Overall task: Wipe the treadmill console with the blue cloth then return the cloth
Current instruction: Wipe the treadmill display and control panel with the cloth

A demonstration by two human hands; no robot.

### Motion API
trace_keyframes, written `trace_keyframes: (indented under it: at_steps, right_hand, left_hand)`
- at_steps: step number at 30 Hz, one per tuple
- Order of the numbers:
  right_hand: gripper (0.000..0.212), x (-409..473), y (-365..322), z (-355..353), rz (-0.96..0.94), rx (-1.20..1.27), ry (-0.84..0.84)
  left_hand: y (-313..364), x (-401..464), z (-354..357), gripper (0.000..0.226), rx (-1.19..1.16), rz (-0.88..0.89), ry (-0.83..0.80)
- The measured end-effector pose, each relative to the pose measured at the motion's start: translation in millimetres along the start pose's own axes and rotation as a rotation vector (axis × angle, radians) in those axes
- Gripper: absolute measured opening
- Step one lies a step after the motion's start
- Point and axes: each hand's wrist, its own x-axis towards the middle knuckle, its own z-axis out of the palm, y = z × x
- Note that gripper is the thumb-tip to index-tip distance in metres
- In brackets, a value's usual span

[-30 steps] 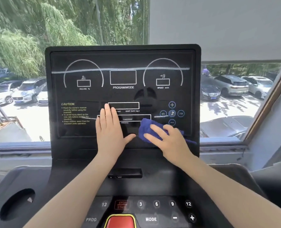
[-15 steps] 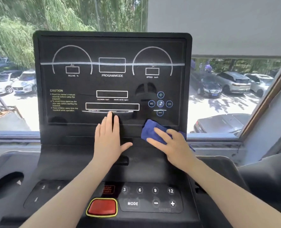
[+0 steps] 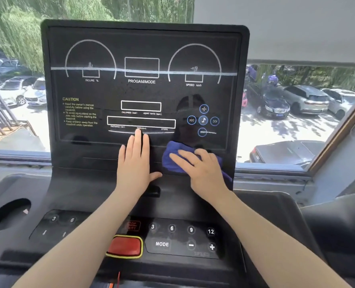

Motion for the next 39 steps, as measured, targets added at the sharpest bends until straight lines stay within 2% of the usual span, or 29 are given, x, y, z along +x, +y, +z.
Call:
trace_keyframes:
  at_steps: [3,6,10,12,14,17,19,22,26,29,32,35,39]
  right_hand:
    - [0.065,-13.4,33.2,-10.3,-0.106,-0.035,-0.029]
    - [0.055,-42.1,62.7,-29.6,0.0,0.007,0.039]
    - [0.062,-52.9,16.3,-24.7,0.232,0.119,0.001]
    - [0.057,-48.5,-9.6,-16.3,0.282,0.176,-0.059]
    - [0.052,-45.1,-15.0,-13.6,0.319,0.187,-0.079]
    - [0.057,-48.7,-15.3,-15.7,0.292,0.186,-0.1]
    - [0.049,-45.7,-27.7,-15.3,0.181,0.173,-0.14]
    - [0.047,-22.4,-51.0,-4.0,0.016,0.181,-0.222]
    - [0.058,19.7,-84.6,13.5,0.019,0.206,-0.255]
    - [0.057,18.8,-85.6,11.6,-0.024,0.156,-0.299]
    - [0.046,-19.8,-54.9,-10.2,0.108,0.147,-0.325]
    - [0.048,-52.3,-34.9,-35.5,0.304,0.101,-0.343]
    - [0.043,-33.1,-62.6,-25.1,0.289,0.195,-0.378]
  left_hand:
    - [0.0,0.2,-1.7,0.117,-0.014,-0.01,-0.005]
    - [-0.4,-1.2,-2.8,0.114,-0.02,-0.006,-0.034]
    - [-3.9,-0.3,-8.6,0.107,-0.087,0.04,-0.057]
    - [-14.1,-0.7,-14.6,0.096,-0.133,0.085,-0.079]
    - [-30.2,-2.8,-18.0,0.083,-0.162,0.137,-0.024]
    - [-53.0,-13.9,-8.4,0.063,-0.174,0.148,0.058]
    - [-62.5,-21.9,-2.7,0.058,-0.179,0.137,0.041]
    - [-72.5,-33.6,4.1,0.062,-0.167,0.169,0.04]
    - [-78.9,-43.9,4.6,0.078,-0.156,0.246,0.004]
    - [-79.0,-44.9,4.7,0.094,-0.163,0.242,-0.045]
    - [-75.6,-43.9,6.3,0.103,-0.145,0.22,-0.059]
    - [-74.1,-42.5,8.1,0.1,-0.148,0.21,-0.029]
    - [-76.5,-41.7,11.4,0.098,-0.172,0.186,-0.009]
